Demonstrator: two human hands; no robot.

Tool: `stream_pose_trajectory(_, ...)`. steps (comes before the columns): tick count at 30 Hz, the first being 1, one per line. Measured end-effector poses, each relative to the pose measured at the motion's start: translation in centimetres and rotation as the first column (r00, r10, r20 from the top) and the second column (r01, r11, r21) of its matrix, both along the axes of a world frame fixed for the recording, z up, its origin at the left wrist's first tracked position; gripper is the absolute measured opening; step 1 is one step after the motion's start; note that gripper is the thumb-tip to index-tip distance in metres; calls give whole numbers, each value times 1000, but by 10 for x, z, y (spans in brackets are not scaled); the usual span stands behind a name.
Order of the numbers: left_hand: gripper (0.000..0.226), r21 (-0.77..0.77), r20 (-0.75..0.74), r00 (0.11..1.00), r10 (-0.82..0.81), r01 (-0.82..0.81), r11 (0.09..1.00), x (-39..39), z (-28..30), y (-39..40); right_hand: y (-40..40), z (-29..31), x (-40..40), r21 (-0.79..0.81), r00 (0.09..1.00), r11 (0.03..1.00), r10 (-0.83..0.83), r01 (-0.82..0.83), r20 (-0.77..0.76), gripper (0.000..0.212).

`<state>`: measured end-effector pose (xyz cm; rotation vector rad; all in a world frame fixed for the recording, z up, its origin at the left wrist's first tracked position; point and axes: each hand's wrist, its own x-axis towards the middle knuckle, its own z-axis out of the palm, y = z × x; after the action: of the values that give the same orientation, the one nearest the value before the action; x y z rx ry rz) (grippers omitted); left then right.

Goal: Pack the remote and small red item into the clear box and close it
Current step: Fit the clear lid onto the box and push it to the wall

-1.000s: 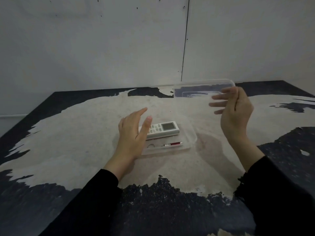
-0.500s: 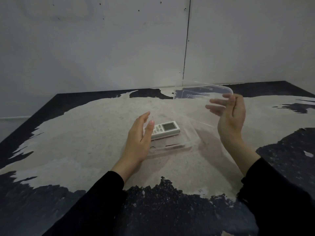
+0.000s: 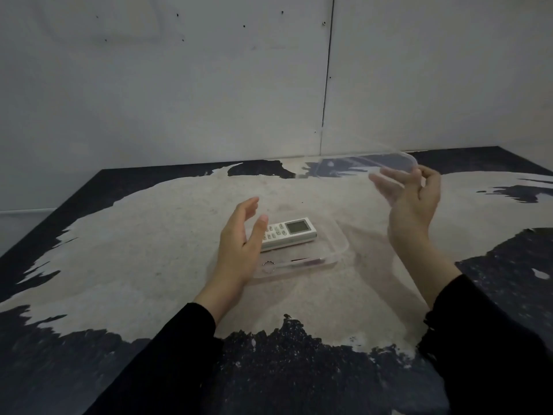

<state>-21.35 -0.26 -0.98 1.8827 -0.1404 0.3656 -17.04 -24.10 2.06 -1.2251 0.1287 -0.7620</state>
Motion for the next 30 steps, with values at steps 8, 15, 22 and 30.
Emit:
stream_pose_trajectory(8,49,-106,-86,996,-20,11,994,4,4,7,54,-22,-11,-469,946,842,138,-268,-292,21)
stream_pose_trajectory(15,60,154,-134,991,9,12,988,-2,12,7,43,-31,-1,-688,827,517,75,-510,-557,48)
stream_pose_trajectory(22,50,503,-202,976,86,28,864,-4,9,12,33,-26,2,-713,771,326,86,-621,-632,53)
stream_pose_trajectory(30,59,660,-172,984,39,86,746,3,-8,10,34,-33,-3,-881,906,214,123,-422,-404,50)
